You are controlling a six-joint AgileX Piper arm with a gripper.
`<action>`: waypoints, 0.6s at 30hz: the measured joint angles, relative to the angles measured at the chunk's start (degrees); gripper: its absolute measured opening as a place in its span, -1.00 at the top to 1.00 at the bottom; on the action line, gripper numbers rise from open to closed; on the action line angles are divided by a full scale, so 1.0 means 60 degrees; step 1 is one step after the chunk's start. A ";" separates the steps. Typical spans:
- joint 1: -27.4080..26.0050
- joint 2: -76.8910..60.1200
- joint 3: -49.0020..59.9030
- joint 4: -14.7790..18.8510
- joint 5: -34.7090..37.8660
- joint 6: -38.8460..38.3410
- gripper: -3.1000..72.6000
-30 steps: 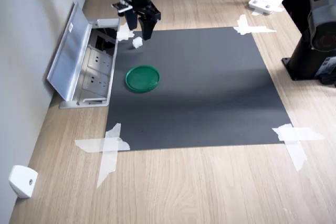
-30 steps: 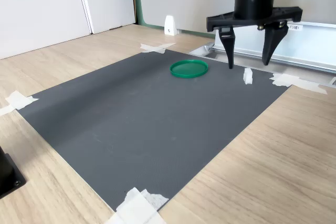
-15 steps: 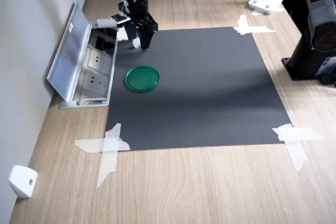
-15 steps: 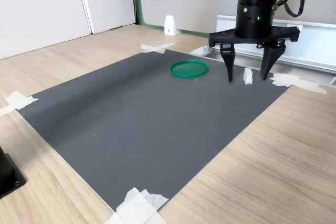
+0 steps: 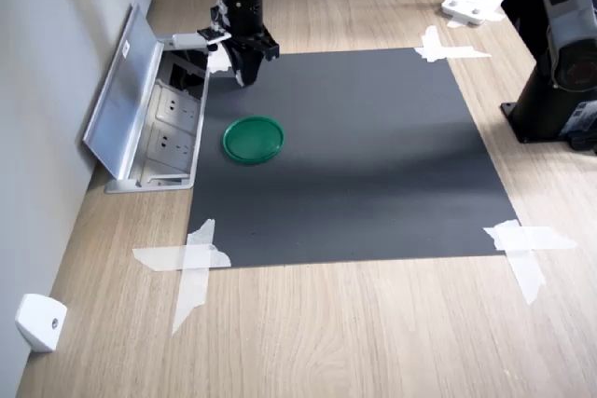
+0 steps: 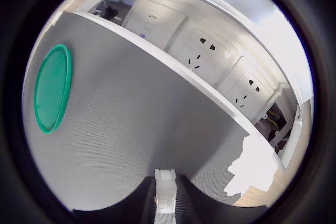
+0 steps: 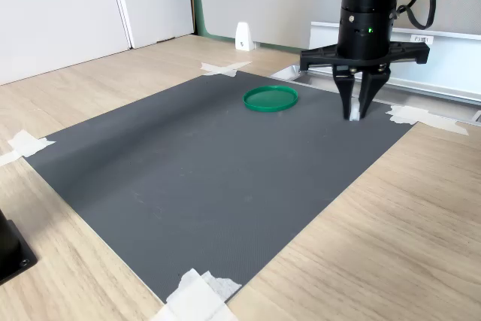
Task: Grasp a white terminal and put it on the green lid.
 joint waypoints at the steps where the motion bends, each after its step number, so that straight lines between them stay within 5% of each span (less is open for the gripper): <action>1: 0.0000 0.0000 0.0000 0.0000 0.0022 0.0000 0.69; 8: 0.0240 -0.0597 -0.0125 -0.0110 0.0959 0.0000 0.69; 18: 0.1930 -0.2526 -0.1186 -0.0203 0.2370 0.0989 0.69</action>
